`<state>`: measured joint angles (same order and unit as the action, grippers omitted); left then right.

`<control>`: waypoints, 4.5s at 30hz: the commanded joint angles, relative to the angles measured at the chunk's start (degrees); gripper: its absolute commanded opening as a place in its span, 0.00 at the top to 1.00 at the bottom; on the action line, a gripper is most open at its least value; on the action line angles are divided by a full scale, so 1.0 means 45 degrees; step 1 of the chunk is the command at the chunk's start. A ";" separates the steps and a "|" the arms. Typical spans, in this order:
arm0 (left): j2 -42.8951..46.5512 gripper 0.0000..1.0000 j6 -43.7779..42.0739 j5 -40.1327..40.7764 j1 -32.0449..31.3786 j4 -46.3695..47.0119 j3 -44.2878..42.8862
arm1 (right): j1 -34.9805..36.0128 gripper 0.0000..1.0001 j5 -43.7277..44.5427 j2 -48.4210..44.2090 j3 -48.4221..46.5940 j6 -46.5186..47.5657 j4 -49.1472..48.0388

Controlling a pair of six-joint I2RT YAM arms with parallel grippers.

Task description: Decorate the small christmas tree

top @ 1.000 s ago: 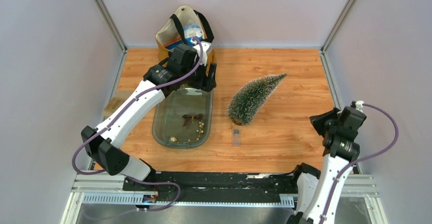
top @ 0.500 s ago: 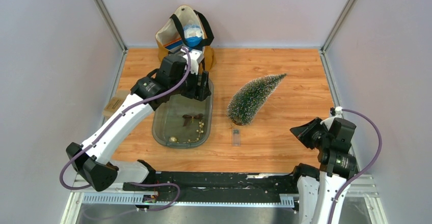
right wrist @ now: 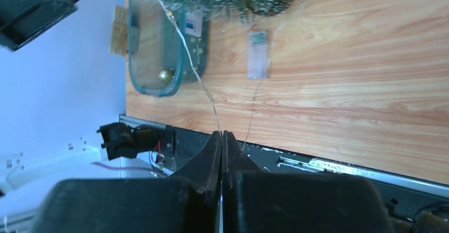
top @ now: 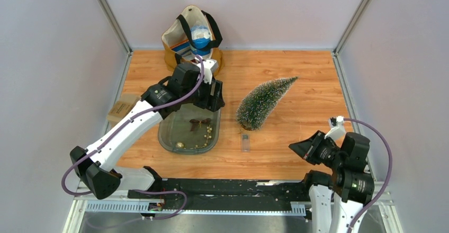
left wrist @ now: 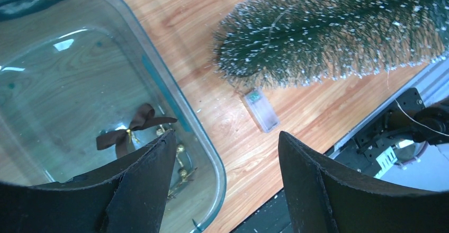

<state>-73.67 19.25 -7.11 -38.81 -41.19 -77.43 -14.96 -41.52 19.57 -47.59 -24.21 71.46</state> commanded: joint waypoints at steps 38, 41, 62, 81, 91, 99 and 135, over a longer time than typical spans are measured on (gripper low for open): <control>0.2991 0.22 0.4532 0.0721 -0.2997 0.4466 0.4354 | 0.6174 1.00 0.0065 0.0415 -0.0303 0.2176 0.0331; 0.3051 0.22 0.4532 0.0761 -0.2997 0.4330 0.4277 | 0.7208 1.00 0.0942 0.1020 -0.0614 0.2312 0.0486; 0.2155 0.22 0.0882 -0.0488 -0.4949 0.4057 0.2151 | 1.4959 1.00 0.5724 0.3421 -0.0399 -0.0655 -0.3398; 0.1137 0.23 -0.0585 -0.3086 -0.6513 0.2687 0.2655 | 1.8226 1.00 0.7722 0.6353 -0.1943 -0.0734 -0.4220; 0.0979 0.31 -0.0898 -0.2599 -0.6513 0.2337 0.2849 | 1.8540 1.00 0.7761 0.6529 -0.2041 -0.0773 -0.4454; 0.0765 0.74 -0.1152 -0.2755 -0.6513 0.1771 0.2870 | 1.8559 1.00 0.7976 0.6334 -0.1963 -0.0792 -0.4688; 0.6841 1.00 0.1174 0.6304 -0.3955 -0.3423 0.3322 | 1.8578 0.41 1.8601 -0.1790 -0.0928 -0.6358 -0.1625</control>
<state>-42.74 26.39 14.68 -57.82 -51.68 -56.86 68.55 34.89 13.43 -53.10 -45.45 57.12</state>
